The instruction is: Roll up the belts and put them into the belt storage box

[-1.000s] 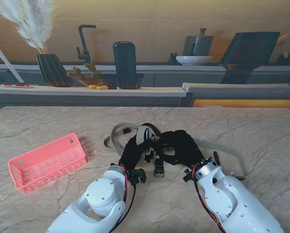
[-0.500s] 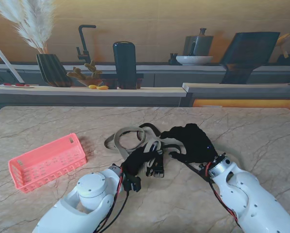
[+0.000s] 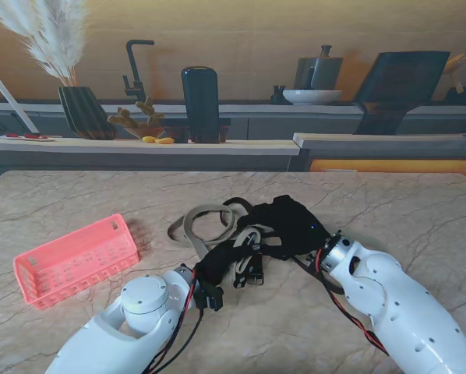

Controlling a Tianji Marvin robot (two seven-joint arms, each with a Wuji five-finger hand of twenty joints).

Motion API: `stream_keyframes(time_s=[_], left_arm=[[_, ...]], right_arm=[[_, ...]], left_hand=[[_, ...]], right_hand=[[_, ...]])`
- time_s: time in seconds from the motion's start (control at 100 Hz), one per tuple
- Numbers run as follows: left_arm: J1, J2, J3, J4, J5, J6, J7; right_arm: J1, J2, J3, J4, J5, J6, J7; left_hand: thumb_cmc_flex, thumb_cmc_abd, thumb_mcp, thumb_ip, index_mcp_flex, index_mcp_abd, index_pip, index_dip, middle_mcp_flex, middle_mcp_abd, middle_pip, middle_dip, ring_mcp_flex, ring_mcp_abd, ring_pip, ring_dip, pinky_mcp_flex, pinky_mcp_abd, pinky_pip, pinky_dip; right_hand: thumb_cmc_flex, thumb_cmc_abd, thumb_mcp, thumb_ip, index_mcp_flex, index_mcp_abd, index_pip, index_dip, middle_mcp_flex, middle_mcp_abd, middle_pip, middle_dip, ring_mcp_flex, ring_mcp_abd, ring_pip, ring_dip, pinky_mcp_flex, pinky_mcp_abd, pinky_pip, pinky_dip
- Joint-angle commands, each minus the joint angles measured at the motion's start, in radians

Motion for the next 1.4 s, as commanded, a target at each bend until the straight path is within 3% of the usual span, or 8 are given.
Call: stream_keyframes(time_s=[0.0,0.06,0.15,0.37,0.54,0.77,1.1,1.39], left_arm=[[0.001,-0.004,0.004,-0.006,-0.009,0.006,-0.007],[0.002,-0.004,0.004,-0.006,-0.01,0.006,-0.006],[0.003,-0.005,0.004,-0.007,-0.015,0.006,-0.005],[0.008,-0.005,0.002,-0.013,-0.02,0.002,-0.001],[0.018,-0.004,0.0,-0.022,0.006,-0.023,0.021],[0.034,0.0,-0.013,-0.043,0.06,-0.045,0.055],[0.059,0.009,-0.029,-0.09,0.153,-0.062,0.097],[0.076,0.014,-0.04,-0.122,0.275,-0.082,0.155]], right_arm=[[0.02,-0.005,-0.018,0.011,-0.003,-0.021,0.006],[0.035,-0.005,-0.034,0.025,-0.003,-0.032,0.005],[0.054,-0.008,-0.058,0.05,0.009,-0.051,0.004],[0.081,-0.01,-0.1,0.081,0.025,-0.064,0.01],[0.079,-0.018,-0.109,0.085,0.029,0.001,-0.039],[0.021,-0.018,-0.052,0.019,-0.028,0.141,-0.13],[-0.034,-0.026,0.011,-0.034,-0.085,0.305,-0.278],[-0.079,-0.021,0.091,-0.079,-0.131,0.344,-0.324]], left_hand=[[-0.038,-0.043,0.015,0.026,0.03,-0.019,-0.023,-0.007,0.041,0.005,0.024,0.023,0.053,-0.069,0.05,0.007,0.026,0.001,0.116,-0.006],[-0.038,-0.042,0.016,0.026,0.032,-0.018,-0.024,-0.007,0.041,0.006,0.023,0.022,0.053,-0.067,0.05,0.005,0.026,0.004,0.115,-0.007],[-0.04,-0.04,0.016,0.025,0.033,-0.018,-0.024,-0.007,0.042,0.005,0.023,0.021,0.055,-0.069,0.05,0.003,0.029,0.01,0.112,-0.009],[-0.04,-0.036,0.01,0.024,0.024,-0.017,-0.043,-0.016,0.028,0.014,0.011,0.015,0.038,-0.05,0.042,0.0,0.008,0.015,0.102,-0.011],[0.008,-0.009,-0.051,0.034,-0.035,-0.006,-0.317,-0.257,-0.147,0.118,-0.291,-0.123,-0.199,0.161,-0.248,-0.005,-0.278,0.072,-0.164,0.09],[0.051,0.015,-0.097,0.046,-0.123,-0.005,-0.558,-0.455,-0.388,0.175,-0.635,-0.399,-0.541,0.221,-0.682,-0.138,-0.591,0.085,-0.585,-0.008],[0.075,0.03,-0.11,0.051,-0.117,-0.009,-0.552,-0.462,-0.353,0.161,-0.549,-0.336,-0.331,0.139,-0.271,0.046,-0.447,0.048,-0.347,0.1],[0.081,0.039,-0.11,0.05,-0.096,-0.02,-0.523,-0.447,-0.346,0.156,-0.523,-0.311,-0.343,0.157,-0.285,0.016,-0.456,0.057,-0.359,0.094]], right_hand=[[-0.012,0.003,0.022,0.011,0.081,-0.025,0.051,0.016,0.065,-0.039,0.009,-0.001,0.032,-0.029,-0.011,-0.011,0.009,-0.024,-0.002,0.001],[0.002,0.012,0.029,0.006,0.204,-0.029,0.092,0.03,0.17,-0.066,0.019,0.002,0.064,-0.038,-0.002,-0.006,0.023,-0.021,0.004,0.001],[0.086,-0.007,-0.035,-0.099,0.317,-0.098,0.252,-0.11,0.325,-0.105,0.024,0.022,0.114,-0.055,0.02,0.013,0.039,-0.017,0.017,-0.009],[0.145,0.014,-0.027,-0.103,0.516,-0.116,0.359,-0.189,0.547,-0.106,0.054,0.07,0.201,-0.069,0.101,0.06,0.065,-0.007,0.038,-0.013],[0.154,-0.041,0.043,-0.103,0.592,-0.036,0.406,-0.261,0.619,-0.072,0.14,0.062,0.235,-0.055,0.203,0.116,0.077,0.009,0.066,-0.023],[0.172,-0.076,0.079,-0.092,0.615,0.034,0.418,-0.283,0.619,-0.025,0.197,0.042,0.232,-0.033,0.255,0.127,0.074,0.027,0.092,-0.032],[0.187,-0.088,0.083,-0.071,0.616,0.071,0.42,-0.293,0.604,0.005,0.25,0.012,0.207,-0.008,0.299,0.12,0.044,0.041,0.138,-0.059],[0.192,-0.085,0.076,-0.065,0.613,0.074,0.42,-0.29,0.598,0.008,0.26,0.01,0.199,-0.004,0.306,0.117,0.03,0.042,0.15,-0.066]])
